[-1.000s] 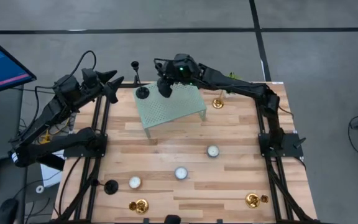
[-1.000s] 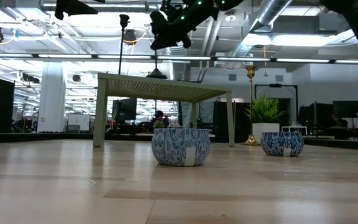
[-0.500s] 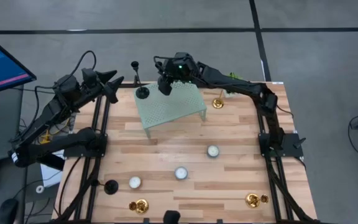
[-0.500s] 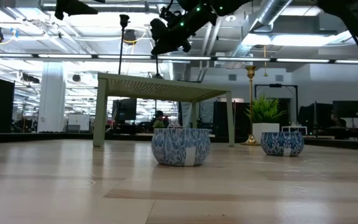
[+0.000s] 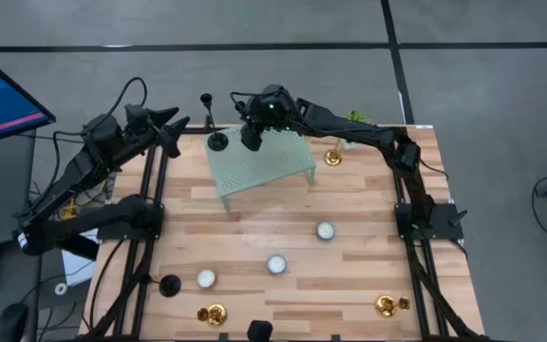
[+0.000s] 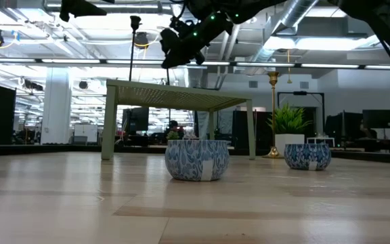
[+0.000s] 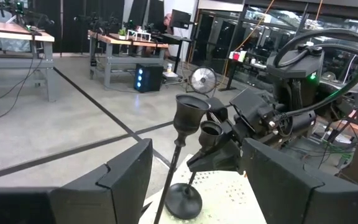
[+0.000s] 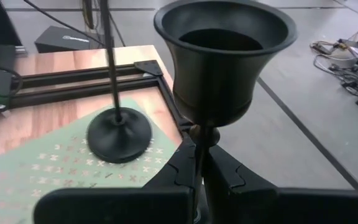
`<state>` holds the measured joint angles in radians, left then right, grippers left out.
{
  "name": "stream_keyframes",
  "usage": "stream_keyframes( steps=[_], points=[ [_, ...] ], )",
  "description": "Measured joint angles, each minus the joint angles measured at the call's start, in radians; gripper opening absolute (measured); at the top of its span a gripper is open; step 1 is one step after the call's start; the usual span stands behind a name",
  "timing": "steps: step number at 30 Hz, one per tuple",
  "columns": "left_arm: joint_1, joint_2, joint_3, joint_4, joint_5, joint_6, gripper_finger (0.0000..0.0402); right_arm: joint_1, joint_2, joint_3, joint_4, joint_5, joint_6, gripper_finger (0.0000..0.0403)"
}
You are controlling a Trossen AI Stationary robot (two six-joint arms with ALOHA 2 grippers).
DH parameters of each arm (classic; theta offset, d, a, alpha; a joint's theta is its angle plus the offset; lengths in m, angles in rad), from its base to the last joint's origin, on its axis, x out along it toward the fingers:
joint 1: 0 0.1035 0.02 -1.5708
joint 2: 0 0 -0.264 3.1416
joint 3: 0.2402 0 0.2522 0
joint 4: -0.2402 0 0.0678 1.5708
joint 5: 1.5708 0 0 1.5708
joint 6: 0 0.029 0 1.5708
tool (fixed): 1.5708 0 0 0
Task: Pick & Place candle stick holders
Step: Put the top black candle holder on the shelf aligned with the other black candle holder
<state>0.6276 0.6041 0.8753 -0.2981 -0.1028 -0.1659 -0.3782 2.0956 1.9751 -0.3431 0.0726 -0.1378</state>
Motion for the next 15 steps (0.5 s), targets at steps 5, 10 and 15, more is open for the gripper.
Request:
stream_keyframes(
  steps=[5,10,15],
  points=[
    [0.000,0.000,0.000,0.000,0.000,0.000,0.0250,-0.003,0.000,0.000,0.000,-0.027,0.007,0.0000],
    [0.000,0.000,0.000,0.000,0.000,0.000,0.0250,-0.005,0.000,0.000,0.000,-0.024,0.007,0.0001],
    [0.000,0.000,0.000,0.000,0.000,0.000,0.0250,-0.010,0.005,0.000,0.005,-0.024,0.007,0.0003]
  ],
)
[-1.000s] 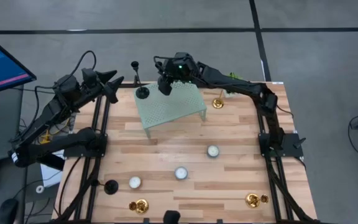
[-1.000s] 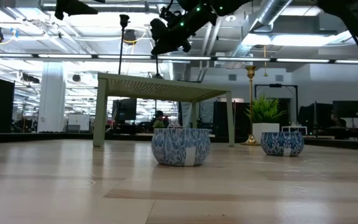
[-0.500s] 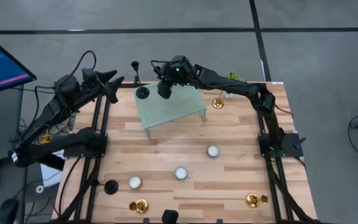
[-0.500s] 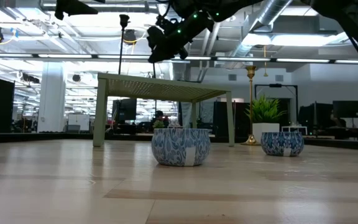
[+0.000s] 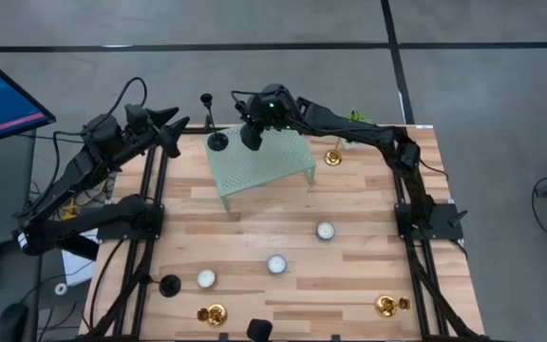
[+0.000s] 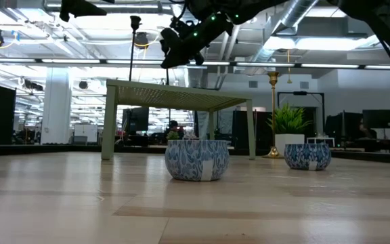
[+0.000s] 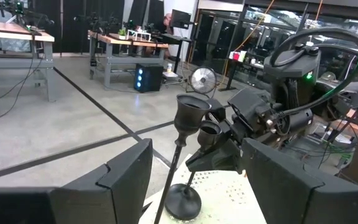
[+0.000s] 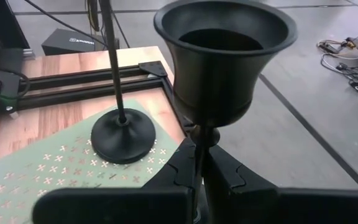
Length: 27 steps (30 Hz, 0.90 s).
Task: Pick & Place candle stick holders
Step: Put the top black candle holder on the shelf aligned with the other black candle holder
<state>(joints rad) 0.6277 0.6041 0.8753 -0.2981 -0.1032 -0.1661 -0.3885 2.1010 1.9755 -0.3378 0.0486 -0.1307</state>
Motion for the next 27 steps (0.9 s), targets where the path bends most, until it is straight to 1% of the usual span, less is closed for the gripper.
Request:
stream_keyframes(
  steps=[15,27],
  points=[
    [0.000,0.000,0.000,0.000,0.000,0.000,0.0250,0.001,0.012,0.000,0.011,-0.003,0.000,0.0008],
    [0.000,0.000,0.000,0.000,0.000,0.000,0.0250,0.002,0.014,0.000,0.040,-0.003,0.016,0.0067]
  ],
)
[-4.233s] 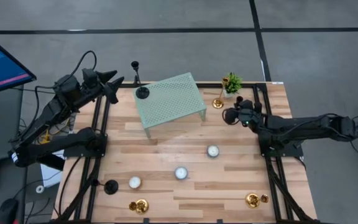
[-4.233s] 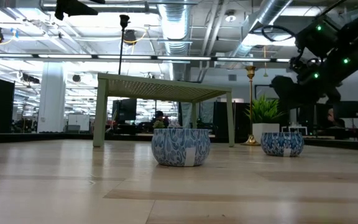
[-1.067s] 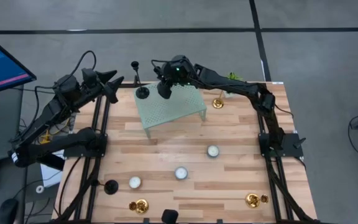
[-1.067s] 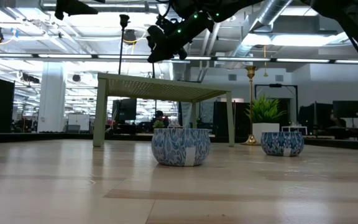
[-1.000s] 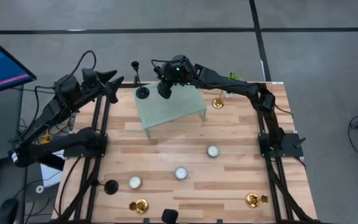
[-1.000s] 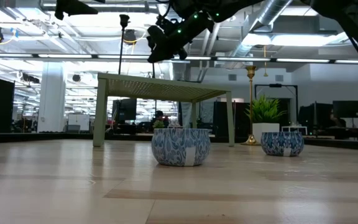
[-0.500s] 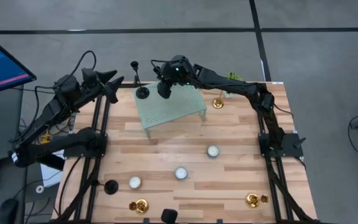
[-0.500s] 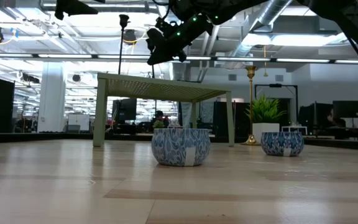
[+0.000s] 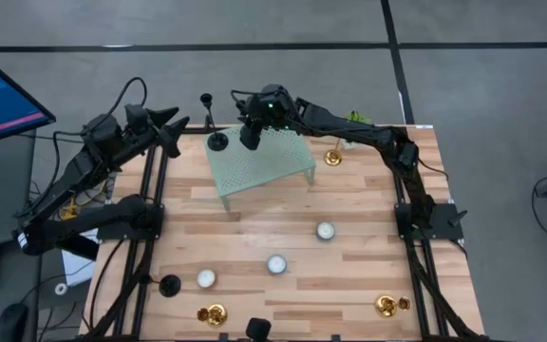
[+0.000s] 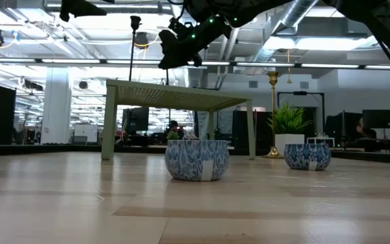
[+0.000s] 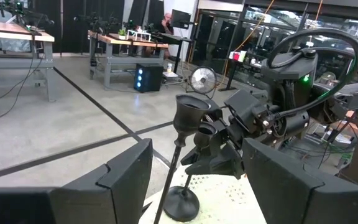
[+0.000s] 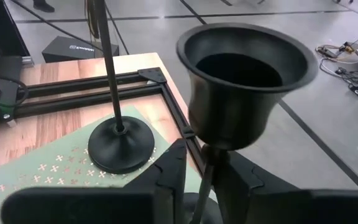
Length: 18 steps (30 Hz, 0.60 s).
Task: Pick & Place candle stick holders
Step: Put the top black candle holder on the shelf aligned with the other black candle holder
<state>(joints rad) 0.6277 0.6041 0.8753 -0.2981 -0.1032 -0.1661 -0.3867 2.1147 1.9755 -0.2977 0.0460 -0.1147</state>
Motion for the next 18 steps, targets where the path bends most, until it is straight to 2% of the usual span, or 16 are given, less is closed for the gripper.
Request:
stream_keyframes(
  steps=[8,18],
  points=[
    [0.000,0.000,0.000,0.000,0.000,0.000,0.0250,-0.002,0.000,0.000,0.000,-0.008,0.003,0.0107],
    [0.000,0.000,0.000,0.000,0.000,0.000,0.0250,-0.002,0.000,0.000,0.000,-0.021,0.003,0.0209]
  ],
)
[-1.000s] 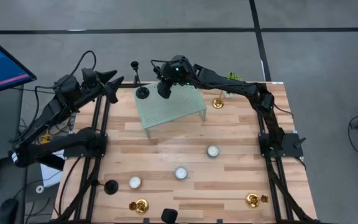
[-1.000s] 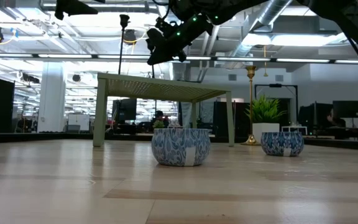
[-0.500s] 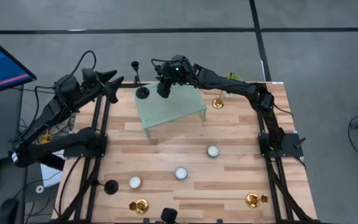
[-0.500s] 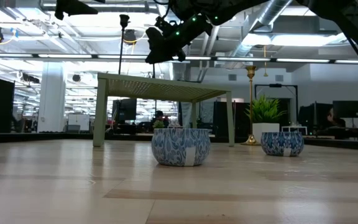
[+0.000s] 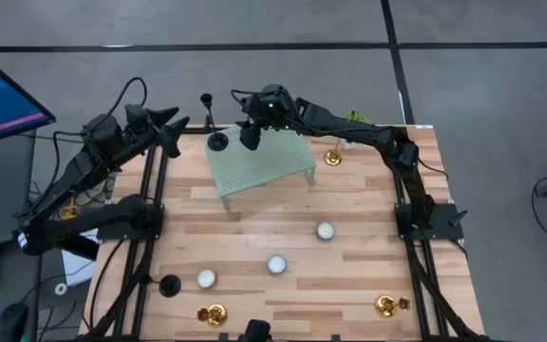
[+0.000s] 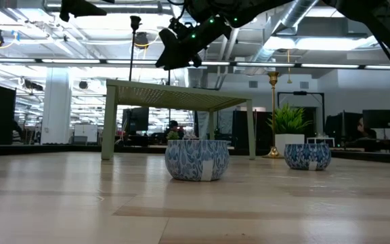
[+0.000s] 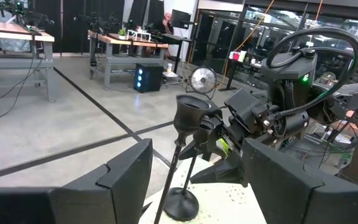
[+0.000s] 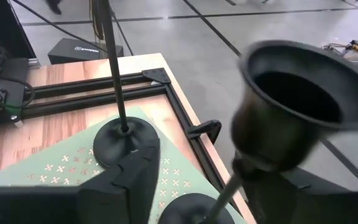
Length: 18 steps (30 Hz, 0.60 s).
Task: Pick & Place candle stick holders
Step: Put the top black candle holder on the shelf aligned with the other black candle holder
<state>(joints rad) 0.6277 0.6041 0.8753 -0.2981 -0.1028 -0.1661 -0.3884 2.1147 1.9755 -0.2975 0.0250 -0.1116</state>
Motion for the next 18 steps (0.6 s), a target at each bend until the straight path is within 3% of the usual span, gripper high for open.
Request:
stream_keyframes(
  steps=[5,18],
  points=[
    [0.000,0.000,0.000,0.000,0.000,0.000,0.0250,0.002,-0.012,0.000,-0.016,0.000,0.000,0.0233],
    [0.000,0.000,0.000,0.000,0.000,0.000,0.0250,-0.006,-0.053,0.000,-0.136,0.001,-0.019,0.0235]
  ],
)
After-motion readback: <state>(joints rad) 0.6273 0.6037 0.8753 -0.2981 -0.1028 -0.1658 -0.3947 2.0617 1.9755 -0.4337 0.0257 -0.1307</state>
